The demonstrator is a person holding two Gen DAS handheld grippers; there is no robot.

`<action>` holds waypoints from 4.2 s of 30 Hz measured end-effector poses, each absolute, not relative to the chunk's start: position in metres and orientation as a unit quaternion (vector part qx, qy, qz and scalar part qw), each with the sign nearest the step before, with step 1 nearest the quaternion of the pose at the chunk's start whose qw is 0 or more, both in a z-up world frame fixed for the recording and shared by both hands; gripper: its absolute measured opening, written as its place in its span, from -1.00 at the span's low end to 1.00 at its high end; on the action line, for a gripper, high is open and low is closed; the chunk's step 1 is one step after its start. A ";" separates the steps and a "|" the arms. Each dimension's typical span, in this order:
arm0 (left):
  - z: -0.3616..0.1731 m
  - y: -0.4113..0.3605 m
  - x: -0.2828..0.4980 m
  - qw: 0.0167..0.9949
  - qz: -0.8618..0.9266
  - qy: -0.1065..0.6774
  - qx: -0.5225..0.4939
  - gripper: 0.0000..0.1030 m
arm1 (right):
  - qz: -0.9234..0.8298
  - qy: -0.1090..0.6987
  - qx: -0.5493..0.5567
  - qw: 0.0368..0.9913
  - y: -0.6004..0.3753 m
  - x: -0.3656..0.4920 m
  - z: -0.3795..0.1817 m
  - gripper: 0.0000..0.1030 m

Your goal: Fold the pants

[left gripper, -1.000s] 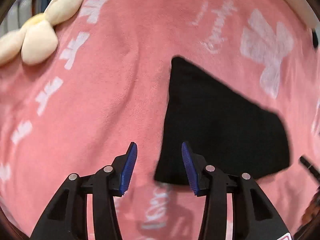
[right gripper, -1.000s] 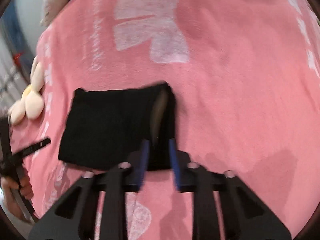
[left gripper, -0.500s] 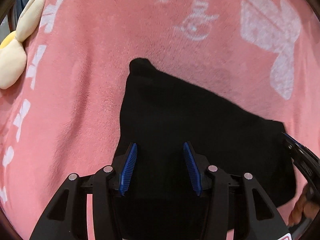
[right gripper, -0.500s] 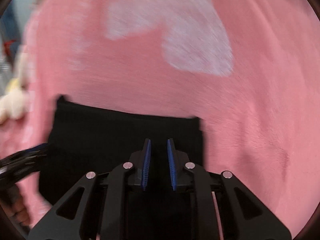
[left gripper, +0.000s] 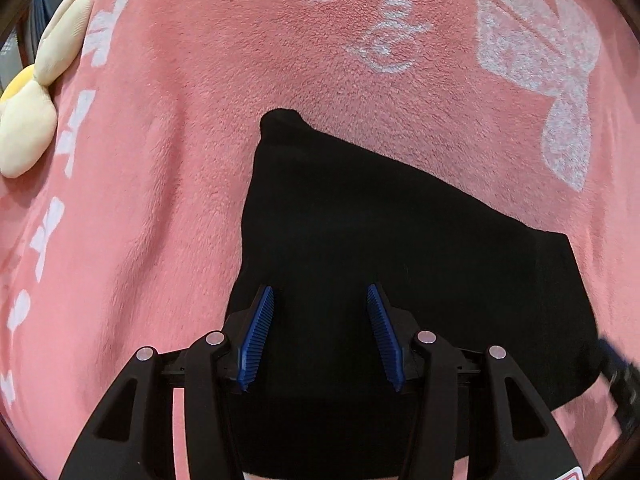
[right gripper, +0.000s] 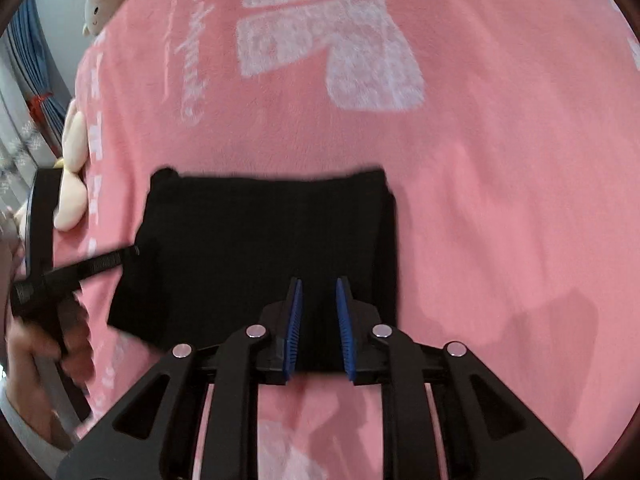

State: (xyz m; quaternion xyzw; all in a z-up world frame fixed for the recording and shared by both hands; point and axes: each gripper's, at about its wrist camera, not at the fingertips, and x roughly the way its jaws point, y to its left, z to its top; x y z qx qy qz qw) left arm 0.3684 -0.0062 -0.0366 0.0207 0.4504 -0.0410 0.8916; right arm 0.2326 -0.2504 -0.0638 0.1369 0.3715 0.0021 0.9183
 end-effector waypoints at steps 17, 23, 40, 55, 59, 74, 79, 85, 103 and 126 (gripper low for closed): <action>-0.045 0.035 0.298 0.882 -0.059 0.468 -0.015 0.34 | 0.001 0.402 0.154 0.902 -0.249 0.262 -0.067 -0.77; -0.051 0.030 0.310 0.883 -0.052 0.466 -0.014 0.36 | -0.012 0.359 0.092 0.929 -0.244 0.263 -0.032 -0.78; -0.063 0.030 0.317 0.873 -0.047 0.484 -0.029 0.51 | -0.042 0.337 0.135 0.931 -0.247 0.227 -0.032 -0.58; -0.027 0.034 0.248 0.887 -0.057 0.458 0.014 0.50 | -0.060 0.332 0.095 0.937 -0.197 0.122 -0.022 -0.41; -0.026 0.040 0.209 0.893 -0.065 0.445 0.013 0.54 | -0.079 0.341 0.079 0.934 -0.182 0.090 -0.036 -0.22; -0.043 0.065 0.125 0.910 -0.044 0.413 -0.016 0.61 | -0.078 0.343 0.035 0.935 -0.133 0.043 -0.049 0.19; -0.040 0.072 0.118 0.914 -0.050 0.402 -0.034 0.61 | -0.076 0.328 0.036 0.941 -0.131 0.037 -0.045 0.22; -0.038 0.068 0.110 0.916 -0.058 0.395 -0.020 0.61 | -0.076 0.327 0.034 0.941 -0.130 0.035 -0.044 0.25; -0.037 0.056 0.099 0.917 -0.063 0.394 0.018 0.59 | -0.079 0.317 0.029 0.945 -0.125 0.024 -0.043 0.34; -0.041 0.050 0.099 0.914 -0.060 0.400 0.037 0.59 | -0.079 0.315 0.031 0.945 -0.119 0.022 -0.044 0.35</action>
